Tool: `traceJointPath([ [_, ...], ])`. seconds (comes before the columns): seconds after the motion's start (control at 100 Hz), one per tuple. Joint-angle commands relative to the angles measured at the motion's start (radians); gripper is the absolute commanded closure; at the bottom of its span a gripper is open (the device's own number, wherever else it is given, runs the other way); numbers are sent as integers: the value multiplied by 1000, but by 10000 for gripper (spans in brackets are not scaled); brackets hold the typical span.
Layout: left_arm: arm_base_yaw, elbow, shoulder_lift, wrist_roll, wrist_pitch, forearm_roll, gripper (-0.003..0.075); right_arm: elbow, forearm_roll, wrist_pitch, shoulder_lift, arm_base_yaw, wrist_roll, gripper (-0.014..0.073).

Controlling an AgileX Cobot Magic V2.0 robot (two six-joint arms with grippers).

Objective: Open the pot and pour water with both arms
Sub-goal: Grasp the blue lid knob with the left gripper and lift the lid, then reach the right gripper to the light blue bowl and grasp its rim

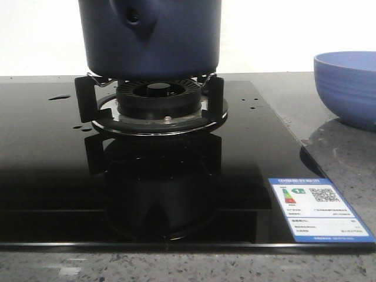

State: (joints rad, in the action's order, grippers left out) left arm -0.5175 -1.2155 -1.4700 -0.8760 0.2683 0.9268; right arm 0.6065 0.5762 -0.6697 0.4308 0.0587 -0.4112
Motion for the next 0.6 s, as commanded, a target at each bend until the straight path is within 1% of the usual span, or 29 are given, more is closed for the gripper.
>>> traceJointPath([
  [0.0, -2, -37, 33, -3, -40, 18, 321, 35, 21, 51, 15, -1, -13, 23],
  [0.18, -2, -37, 49, -3, -40, 18, 321, 38, 21, 47, 26, -1, -13, 25],
  [0.25, -1, -37, 63, -3, -40, 18, 321, 51, 21, 32, 51, -1, -11, 47],
  [0.34, 1, -37, 86, -4, -46, -6, 321, 87, 21, 7, 115, -1, -3, 87],
  [0.53, 1, -37, 136, -4, -64, -72, 321, 209, 10, -56, 287, -1, 40, 95],
  [0.59, 4, -37, 152, -4, -74, -85, 321, 269, -23, -88, 358, -1, 75, 95],
])
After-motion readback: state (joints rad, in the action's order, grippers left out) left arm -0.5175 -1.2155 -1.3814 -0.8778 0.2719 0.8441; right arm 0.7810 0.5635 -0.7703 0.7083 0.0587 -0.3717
